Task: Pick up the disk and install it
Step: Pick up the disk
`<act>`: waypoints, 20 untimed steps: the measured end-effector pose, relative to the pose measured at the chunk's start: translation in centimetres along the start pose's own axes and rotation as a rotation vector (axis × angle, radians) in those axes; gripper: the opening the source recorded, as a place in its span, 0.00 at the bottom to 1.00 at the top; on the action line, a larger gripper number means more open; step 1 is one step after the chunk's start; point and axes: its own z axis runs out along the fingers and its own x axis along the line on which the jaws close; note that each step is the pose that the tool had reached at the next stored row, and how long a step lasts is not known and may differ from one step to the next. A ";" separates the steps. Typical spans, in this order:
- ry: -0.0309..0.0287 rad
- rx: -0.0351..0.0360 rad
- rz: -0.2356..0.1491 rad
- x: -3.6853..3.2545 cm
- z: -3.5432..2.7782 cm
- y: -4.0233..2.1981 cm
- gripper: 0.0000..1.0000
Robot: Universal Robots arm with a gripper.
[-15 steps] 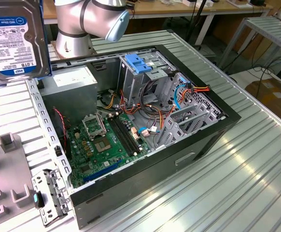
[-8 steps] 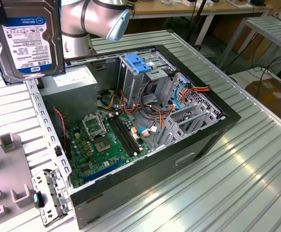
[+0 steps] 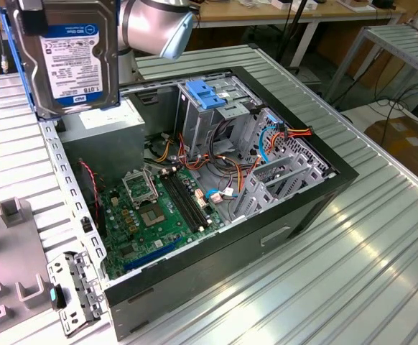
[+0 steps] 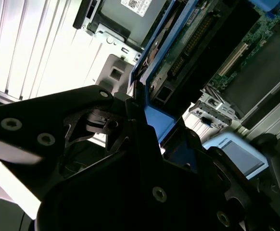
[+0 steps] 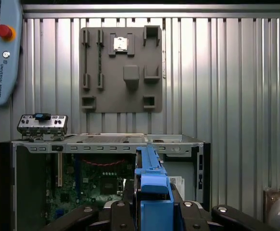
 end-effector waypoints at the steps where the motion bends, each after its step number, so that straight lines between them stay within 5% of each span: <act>1: 0.0000 0.0000 0.000 0.00 0.01 -0.29 0.37; 13: -0.0001 -0.0003 0.000 0.12 0.06 -5.40 0.37; 20: 0.0000 -0.0003 0.002 0.92 0.51 -6.54 0.37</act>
